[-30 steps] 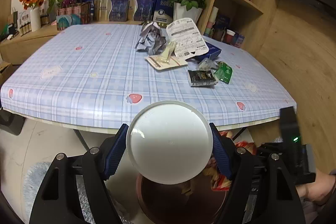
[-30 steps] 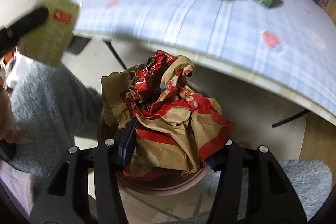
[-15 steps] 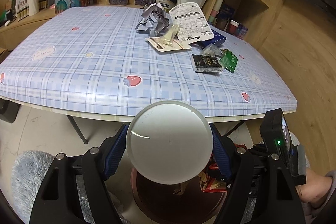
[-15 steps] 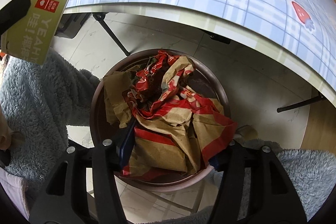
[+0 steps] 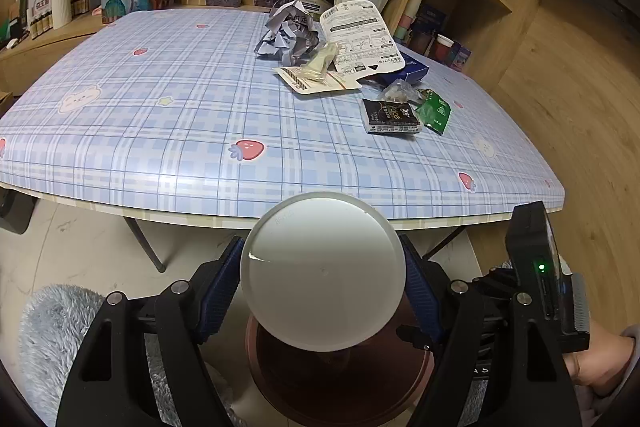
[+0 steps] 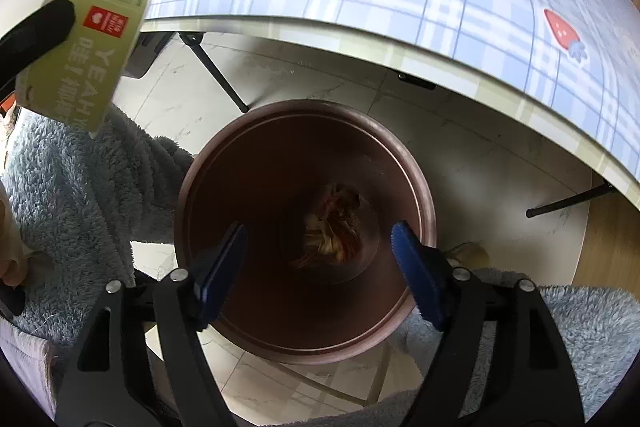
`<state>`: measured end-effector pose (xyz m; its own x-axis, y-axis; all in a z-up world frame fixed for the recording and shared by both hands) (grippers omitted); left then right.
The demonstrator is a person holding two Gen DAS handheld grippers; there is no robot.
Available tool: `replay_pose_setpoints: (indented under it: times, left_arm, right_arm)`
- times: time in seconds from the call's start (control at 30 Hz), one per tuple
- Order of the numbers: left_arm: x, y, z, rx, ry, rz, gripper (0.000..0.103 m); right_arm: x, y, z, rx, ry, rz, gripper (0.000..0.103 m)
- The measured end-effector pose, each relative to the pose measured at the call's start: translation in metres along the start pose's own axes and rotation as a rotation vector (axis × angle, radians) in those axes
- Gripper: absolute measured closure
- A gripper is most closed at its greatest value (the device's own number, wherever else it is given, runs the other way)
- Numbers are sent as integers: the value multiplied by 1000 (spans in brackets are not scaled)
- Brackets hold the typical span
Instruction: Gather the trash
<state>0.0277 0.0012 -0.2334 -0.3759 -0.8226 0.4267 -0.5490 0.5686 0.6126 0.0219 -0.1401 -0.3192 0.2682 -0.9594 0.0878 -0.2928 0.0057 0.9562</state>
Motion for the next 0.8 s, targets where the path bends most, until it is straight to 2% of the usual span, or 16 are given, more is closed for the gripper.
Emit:
replay_pose_setpoints:
  times: [0.1, 0.23, 0.33, 0.43, 0.6, 0.63, 0.7, 0.8]
  left_arm:
    - [0, 0, 0, 0, 2, 0, 30]
    - [-1, -1, 1, -4, 2, 2, 30]
    - [0, -2, 1, -9, 1, 3, 30]
    - [1, -6, 2, -22, -4, 7, 30]
    - [6, -13, 6, -61, -24, 28, 30]
    - [7, -16, 7, -73, -29, 33, 30]
    - [11, -25, 11, -122, -41, 55, 30]
    - [17, -41, 19, -200, -62, 72, 30]
  right_arm:
    - [2, 10, -2, 44, -13, 9, 12]
    - [17, 33, -8, 140, -70, 29, 8]
    - [29, 55, -12, 248, -120, 43, 6]
    - [43, 82, -17, 401, -172, 61, 6]
    - [66, 121, -18, 690, -219, 138, 6]
    - [70, 125, -18, 724, -221, 150, 6]
    - [78, 125, -18, 757, -245, 168, 6]
    - [90, 112, -22, 706, -299, 128, 6]
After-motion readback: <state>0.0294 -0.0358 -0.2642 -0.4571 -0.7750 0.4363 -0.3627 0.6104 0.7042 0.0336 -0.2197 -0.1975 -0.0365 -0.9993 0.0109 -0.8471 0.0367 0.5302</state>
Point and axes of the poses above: each gripper's, at about its wrist camera, not at the fingertips, and y roughly against the way its jaws point, x to its right, z to its underside, the point moved 4 cm from there along -y, roughly the way its jaws point, and after that the axes turned 15 degrees about z, right-handed, at the moved point
